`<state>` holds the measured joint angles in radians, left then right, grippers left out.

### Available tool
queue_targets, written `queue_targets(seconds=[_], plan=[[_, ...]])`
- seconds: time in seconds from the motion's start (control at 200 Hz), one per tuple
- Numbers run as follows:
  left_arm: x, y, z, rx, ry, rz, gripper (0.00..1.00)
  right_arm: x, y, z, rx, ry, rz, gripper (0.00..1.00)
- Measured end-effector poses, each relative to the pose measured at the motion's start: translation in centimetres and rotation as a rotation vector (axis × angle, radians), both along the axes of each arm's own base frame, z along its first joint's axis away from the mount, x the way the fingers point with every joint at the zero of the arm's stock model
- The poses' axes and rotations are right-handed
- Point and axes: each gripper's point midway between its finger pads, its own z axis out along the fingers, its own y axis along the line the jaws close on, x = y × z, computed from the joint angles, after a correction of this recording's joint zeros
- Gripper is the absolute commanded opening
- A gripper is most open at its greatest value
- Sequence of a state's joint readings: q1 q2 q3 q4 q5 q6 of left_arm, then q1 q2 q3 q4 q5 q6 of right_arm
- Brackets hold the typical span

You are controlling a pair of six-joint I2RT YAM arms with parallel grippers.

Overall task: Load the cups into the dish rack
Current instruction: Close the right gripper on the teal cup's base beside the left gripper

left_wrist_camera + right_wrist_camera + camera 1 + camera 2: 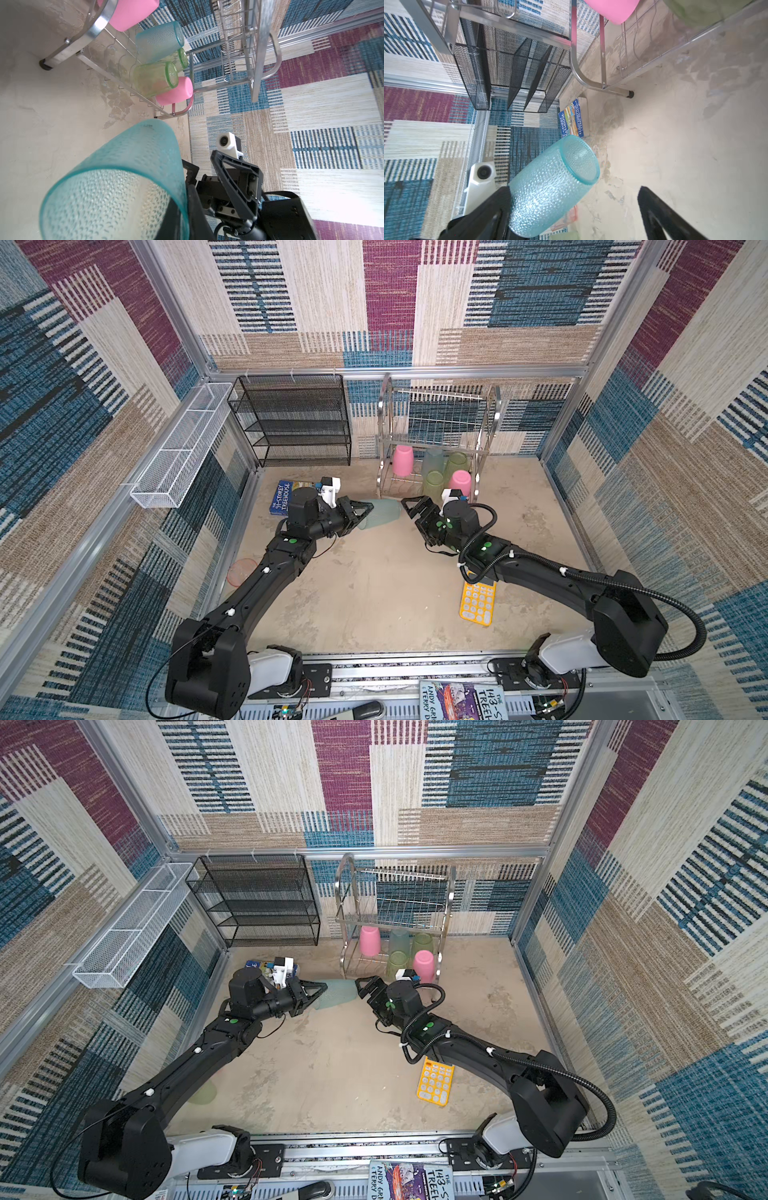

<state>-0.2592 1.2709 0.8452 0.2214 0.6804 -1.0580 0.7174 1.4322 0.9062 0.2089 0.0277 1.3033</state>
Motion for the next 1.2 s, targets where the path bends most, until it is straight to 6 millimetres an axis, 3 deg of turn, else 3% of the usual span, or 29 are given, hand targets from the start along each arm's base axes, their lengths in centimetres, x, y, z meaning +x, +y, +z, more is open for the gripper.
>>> queue_targets(seconds=[0.426,1.197], plan=[[0.5,-0.5,0.7,-0.145,-0.010,-0.002,0.03,1.1,1.4,0.2,0.230,0.092,-0.003,0.99],[1.1,-0.7,0.9,-0.249,-0.025,0.004,0.03,4.3,3.9,-0.3,0.287,0.102,-0.022,0.92]])
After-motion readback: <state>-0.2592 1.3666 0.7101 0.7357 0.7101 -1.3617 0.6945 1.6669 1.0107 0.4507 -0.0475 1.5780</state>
